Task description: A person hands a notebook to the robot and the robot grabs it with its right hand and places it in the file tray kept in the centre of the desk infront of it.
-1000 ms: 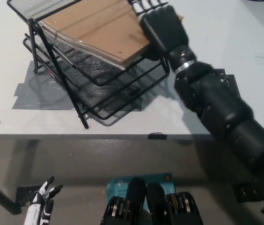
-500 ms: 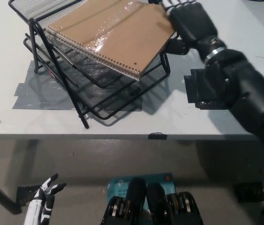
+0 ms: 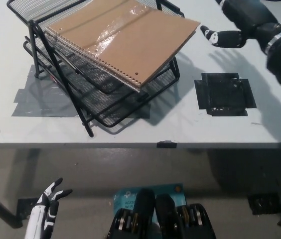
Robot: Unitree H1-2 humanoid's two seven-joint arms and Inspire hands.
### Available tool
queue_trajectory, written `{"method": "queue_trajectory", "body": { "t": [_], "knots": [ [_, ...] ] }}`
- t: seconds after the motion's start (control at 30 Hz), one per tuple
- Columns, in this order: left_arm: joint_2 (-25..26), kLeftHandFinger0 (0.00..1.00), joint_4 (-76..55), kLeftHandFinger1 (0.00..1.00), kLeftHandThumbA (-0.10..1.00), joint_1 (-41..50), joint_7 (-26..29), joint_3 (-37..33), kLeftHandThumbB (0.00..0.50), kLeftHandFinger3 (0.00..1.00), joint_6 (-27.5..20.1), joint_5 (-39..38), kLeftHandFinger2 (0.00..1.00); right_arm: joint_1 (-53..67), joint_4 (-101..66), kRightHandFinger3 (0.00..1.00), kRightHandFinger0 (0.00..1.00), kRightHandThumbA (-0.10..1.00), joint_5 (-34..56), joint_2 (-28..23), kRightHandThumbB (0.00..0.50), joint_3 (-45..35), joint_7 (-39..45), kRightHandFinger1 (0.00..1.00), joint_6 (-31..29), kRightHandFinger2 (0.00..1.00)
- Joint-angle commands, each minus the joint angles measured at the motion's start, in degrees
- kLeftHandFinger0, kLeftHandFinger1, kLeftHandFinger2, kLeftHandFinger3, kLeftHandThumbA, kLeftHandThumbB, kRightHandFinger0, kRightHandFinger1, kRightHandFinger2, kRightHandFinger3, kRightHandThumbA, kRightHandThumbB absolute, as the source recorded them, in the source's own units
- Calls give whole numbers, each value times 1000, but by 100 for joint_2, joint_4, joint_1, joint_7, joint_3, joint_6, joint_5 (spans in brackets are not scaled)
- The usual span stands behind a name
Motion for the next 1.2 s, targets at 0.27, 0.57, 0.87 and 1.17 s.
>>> {"method": "queue_trajectory", "body": {
  "t": [0.27, 0.57, 0.87, 1.17],
  "knots": [
    [153, 885, -232, 809, 1000, -385, -173, 83, 320, 904, -242, -85, 785, -320, -6074, 1000, 1000, 1000, 5994, -4706, 500, -2135, 1088, 1000, 2006, 1000],
    [92, 876, -125, 924, 1000, -349, -305, -9, 348, 1000, -249, -411, 1000, 4554, -7693, 1000, 1000, 1000, 4441, -1553, 457, -3529, -1275, 1000, 187, 1000],
    [187, 1000, -101, 1000, 1000, -157, -482, -167, 417, 1000, -249, -257, 1000, 6737, -6662, 1000, 1000, 1000, 3642, 794, 493, -2399, -1105, 1000, -325, 1000],
    [232, 1000, -46, 1000, 1000, -2, -722, -325, 450, 1000, -249, -355, 1000, 7188, -4388, 1000, 1000, 1000, 3523, 2218, 446, -2361, -323, 1000, -909, 1000]
  ]
}}
